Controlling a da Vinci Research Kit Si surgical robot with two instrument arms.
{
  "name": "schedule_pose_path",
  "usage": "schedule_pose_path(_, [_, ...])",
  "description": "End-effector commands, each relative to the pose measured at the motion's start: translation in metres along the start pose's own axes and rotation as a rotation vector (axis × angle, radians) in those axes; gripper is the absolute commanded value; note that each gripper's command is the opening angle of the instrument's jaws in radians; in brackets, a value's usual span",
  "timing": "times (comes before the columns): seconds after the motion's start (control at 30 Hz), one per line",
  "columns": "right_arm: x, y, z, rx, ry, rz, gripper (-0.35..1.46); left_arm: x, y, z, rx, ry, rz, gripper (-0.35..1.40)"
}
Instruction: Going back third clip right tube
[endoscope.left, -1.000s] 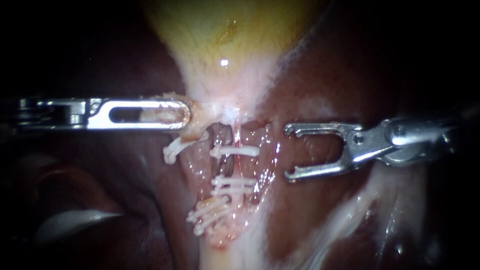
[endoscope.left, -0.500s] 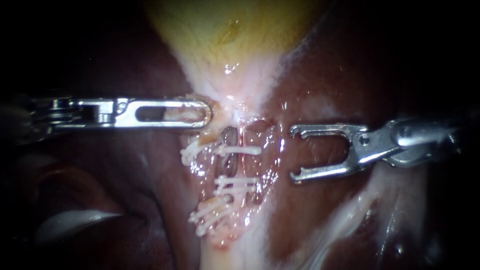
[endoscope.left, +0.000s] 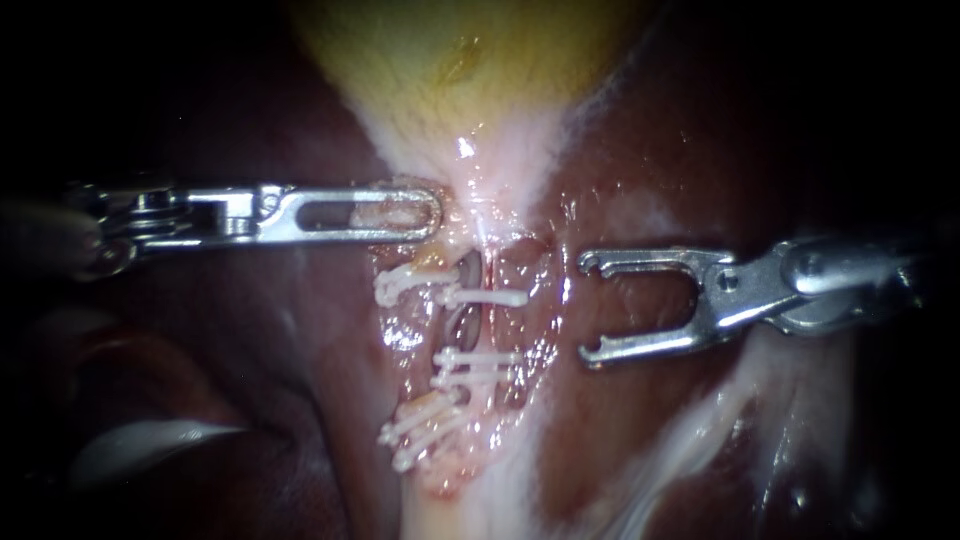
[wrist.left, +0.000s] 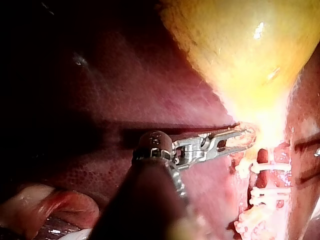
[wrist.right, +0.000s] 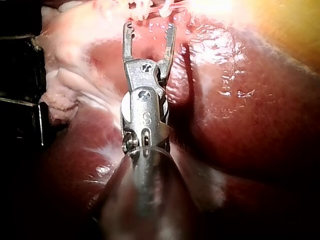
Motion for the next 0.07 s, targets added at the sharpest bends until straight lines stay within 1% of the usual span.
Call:
schedule_pose_path(0.03, [0.0000, 0.0000, 0.0000, 0.000, 0.000, 0.000, 0.50, 0.0000, -0.0001, 0.0000, 0.000, -0.001, 0.000, -0.35])
schedule_pose_path(0.07, [0.0000, 0.0000, 0.0000, 0.000, 0.000, 0.001, 0.50, 0.0000, -0.0001, -0.0001, 0.000, -0.001, 0.000, -0.35])
